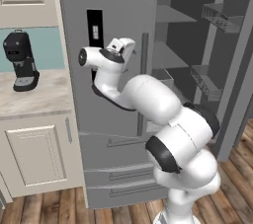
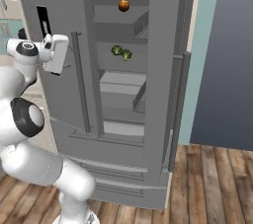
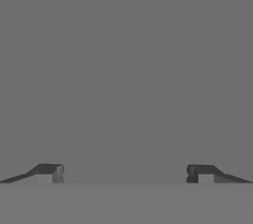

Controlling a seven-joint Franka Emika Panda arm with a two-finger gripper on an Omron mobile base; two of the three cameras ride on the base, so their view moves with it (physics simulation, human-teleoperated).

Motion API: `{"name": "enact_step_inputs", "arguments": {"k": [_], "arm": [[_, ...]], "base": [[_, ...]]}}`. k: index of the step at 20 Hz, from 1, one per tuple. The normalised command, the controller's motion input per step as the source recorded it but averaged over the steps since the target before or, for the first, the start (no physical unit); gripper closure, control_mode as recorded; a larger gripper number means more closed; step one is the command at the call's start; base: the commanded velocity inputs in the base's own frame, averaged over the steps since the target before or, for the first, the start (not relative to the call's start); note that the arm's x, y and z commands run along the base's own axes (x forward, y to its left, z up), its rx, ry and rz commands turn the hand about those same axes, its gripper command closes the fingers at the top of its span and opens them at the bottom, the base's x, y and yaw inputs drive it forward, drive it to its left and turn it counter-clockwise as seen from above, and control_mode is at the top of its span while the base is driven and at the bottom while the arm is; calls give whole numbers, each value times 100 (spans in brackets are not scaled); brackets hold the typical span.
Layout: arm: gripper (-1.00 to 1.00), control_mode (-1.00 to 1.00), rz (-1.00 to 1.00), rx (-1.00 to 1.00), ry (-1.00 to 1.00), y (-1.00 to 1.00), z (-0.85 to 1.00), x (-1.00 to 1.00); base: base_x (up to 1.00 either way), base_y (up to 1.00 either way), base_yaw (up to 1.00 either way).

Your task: Place the broccoli in the correct fridge rack based on whether it is a fruit or vegetable. Finally, close the fridge door.

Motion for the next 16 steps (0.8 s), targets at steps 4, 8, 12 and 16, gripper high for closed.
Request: {"name": "enact_step_inputs", "arguments": {"k": [4,8,12,16], "arm": [[-100,-100,0,0,-3,-31,-5,61],[-100,-100,0,0,-1,-31,-10,65],[-100,-100,0,0,0,-28,-18,58],[-100,-100,0,0,-3,-21,-35,40]], "base": [[0,0,0],[0,0,0],[0,0,0],[0,0,0]]}}
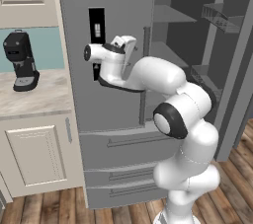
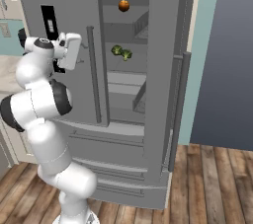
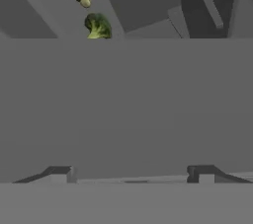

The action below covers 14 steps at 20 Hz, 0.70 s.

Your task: Place the broccoli in the correct fridge rack based on whether it is a fruit or vegetable. Finally, close the fridge door.

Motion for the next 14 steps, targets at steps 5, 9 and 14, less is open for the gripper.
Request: {"name": "enact_step_inputs", "arguments": {"k": [5,9,14], "arm": [[-100,-100,-2,0,-9,-15,-30,0],[-100,-100,-8,6,-16,-15,5,-93],[-100,-100,-12,10,-14,-3,34,-100]], "base": [[0,0,0],[0,0,0],[0,0,0]]}}
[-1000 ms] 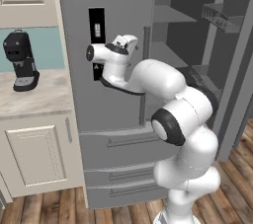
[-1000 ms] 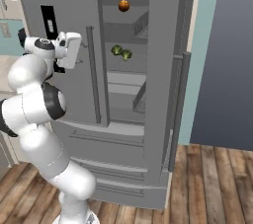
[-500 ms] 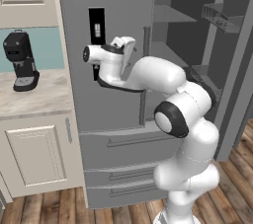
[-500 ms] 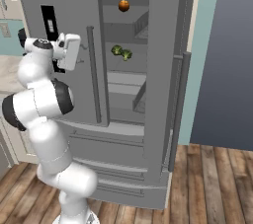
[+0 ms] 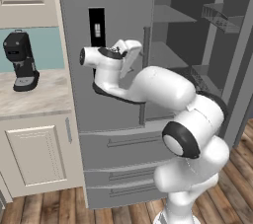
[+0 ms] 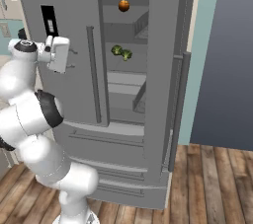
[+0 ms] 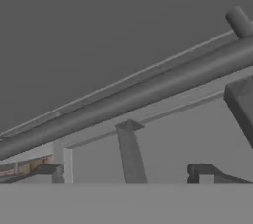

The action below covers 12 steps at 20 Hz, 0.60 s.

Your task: Place the broccoli in the correct fridge rack based on whether it is a fruit or vegetable. Finally, close the fridge door.

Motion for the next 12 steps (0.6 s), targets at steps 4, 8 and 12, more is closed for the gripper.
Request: {"name": "enact_step_inputs", "arguments": {"k": [4,8,12], "arm": [[-100,-100,-7,12,-16,0,3,-100],[-100,-100,0,22,-19,-9,0,-100],[-100,-100,0,37,-20,-47,0,-100]], "base": [[0,0,0],[0,0,0],[0,0,0]]}}
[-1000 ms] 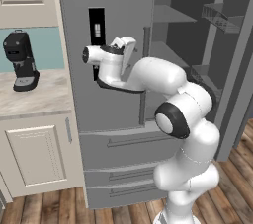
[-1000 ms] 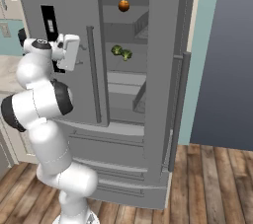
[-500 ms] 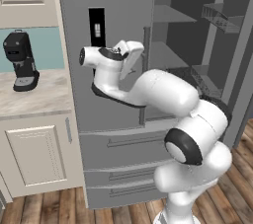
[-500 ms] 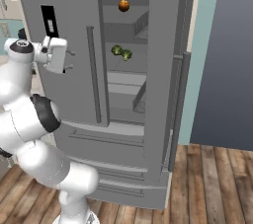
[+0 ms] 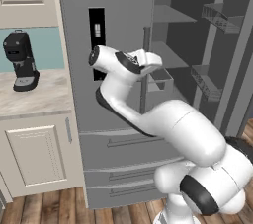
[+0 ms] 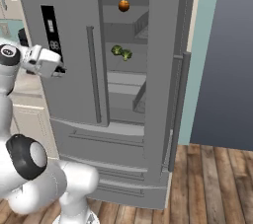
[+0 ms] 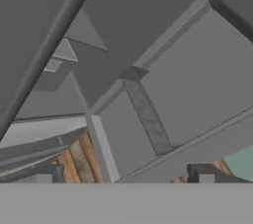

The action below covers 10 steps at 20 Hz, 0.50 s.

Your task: Place the broccoli in the correct fridge rack based on whether it is a fruit or vegetable. Finally, close the fridge door.

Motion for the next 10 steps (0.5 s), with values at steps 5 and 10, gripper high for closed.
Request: {"name": "enact_step_inputs", "arguments": {"k": [5,10], "arm": [[-100,-100,-7,43,-20,-66,0,-100],[-100,-100,-11,48,-19,-91,15,-100]], "base": [[0,0,0],[0,0,0]]}}
